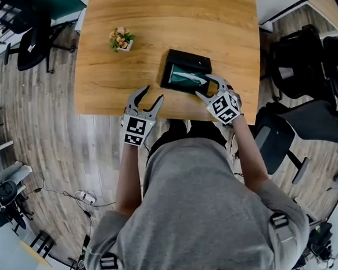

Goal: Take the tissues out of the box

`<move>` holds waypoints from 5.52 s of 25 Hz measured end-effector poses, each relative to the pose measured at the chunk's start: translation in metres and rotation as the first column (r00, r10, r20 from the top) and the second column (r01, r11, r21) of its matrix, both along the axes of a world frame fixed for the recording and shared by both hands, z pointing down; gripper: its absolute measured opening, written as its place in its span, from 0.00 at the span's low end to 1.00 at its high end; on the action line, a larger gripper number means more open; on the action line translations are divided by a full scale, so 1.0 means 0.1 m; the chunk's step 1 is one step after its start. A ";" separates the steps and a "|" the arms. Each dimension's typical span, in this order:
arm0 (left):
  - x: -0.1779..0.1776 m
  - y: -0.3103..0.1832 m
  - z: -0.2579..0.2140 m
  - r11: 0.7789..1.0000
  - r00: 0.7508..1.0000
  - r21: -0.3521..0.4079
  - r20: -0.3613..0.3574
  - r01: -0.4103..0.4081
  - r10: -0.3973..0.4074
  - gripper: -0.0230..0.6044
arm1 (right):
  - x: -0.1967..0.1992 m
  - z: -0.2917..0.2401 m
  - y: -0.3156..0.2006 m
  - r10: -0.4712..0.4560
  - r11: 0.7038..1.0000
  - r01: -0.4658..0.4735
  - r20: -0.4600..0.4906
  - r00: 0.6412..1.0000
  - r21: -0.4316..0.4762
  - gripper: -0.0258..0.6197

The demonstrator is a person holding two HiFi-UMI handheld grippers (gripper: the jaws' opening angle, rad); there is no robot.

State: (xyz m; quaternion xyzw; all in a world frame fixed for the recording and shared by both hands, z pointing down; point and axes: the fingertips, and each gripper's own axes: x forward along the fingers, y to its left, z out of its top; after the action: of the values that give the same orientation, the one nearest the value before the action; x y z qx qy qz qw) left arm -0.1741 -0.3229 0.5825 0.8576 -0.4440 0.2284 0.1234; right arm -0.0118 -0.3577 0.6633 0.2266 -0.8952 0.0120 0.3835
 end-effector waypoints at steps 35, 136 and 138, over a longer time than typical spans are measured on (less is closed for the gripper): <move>-0.04 -0.11 0.40 0.995 0.999 -0.091 -0.003 0.045 -0.045 0.42 | -0.35 0.68 -0.25 -0.211 0.970 0.177 -0.224 0.951 -0.166 0.23; -0.10 0.50 -0.34 0.994 0.997 0.104 0.072 -0.015 0.008 0.39 | -0.22 -0.52 -0.02 -0.012 0.987 0.038 -0.165 0.986 0.155 0.05; -0.09 0.51 -0.35 0.994 0.997 0.104 0.077 -0.019 0.011 0.39 | -0.22 -0.53 -0.02 -0.015 0.987 0.041 -0.162 0.987 0.155 0.05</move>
State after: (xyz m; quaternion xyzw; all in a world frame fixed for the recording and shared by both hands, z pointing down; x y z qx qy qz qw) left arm -0.1830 -0.2719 0.5479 0.8568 -0.4535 0.2381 0.0595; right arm -0.0336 -0.3601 0.6101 0.2439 -0.8626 -0.0828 0.4353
